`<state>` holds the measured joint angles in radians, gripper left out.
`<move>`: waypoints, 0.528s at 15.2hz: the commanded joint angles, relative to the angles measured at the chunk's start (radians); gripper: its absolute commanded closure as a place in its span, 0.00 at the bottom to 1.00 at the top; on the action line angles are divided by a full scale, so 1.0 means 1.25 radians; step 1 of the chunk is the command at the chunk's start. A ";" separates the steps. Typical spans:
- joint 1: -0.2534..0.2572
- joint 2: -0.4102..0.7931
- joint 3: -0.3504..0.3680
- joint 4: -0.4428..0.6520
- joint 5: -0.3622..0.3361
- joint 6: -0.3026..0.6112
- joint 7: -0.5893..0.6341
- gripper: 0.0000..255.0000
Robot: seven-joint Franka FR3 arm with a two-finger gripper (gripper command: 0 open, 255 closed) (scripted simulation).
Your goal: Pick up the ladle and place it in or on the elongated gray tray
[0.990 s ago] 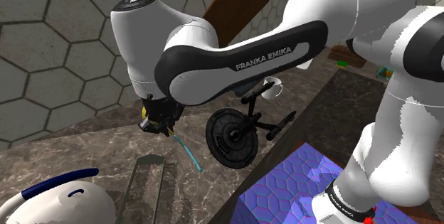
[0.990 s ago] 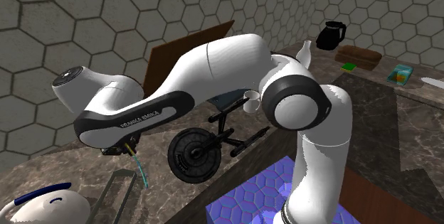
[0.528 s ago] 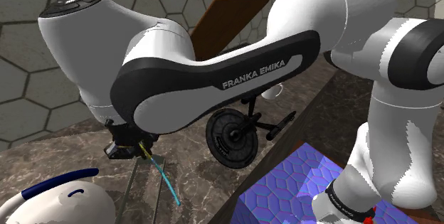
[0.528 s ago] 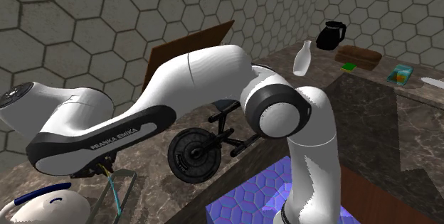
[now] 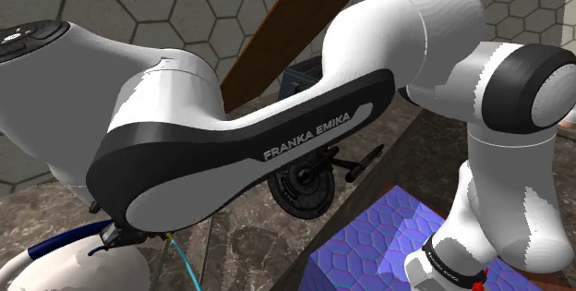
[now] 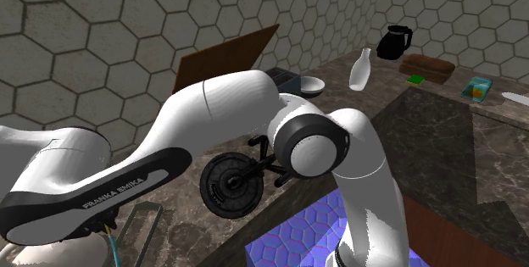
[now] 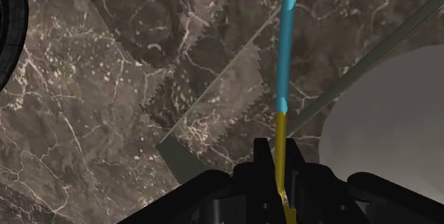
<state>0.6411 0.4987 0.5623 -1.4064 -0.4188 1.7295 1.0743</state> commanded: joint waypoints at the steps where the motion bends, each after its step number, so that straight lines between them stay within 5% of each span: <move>1: -0.001 0.004 -0.001 -0.018 -0.003 0.020 0.007 1.00; 8: -0.004 0.020 -0.008 -0.069 -0.016 0.083 0.024 1.00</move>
<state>0.6391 0.5248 0.5537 -1.4760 -0.4376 1.8176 1.1020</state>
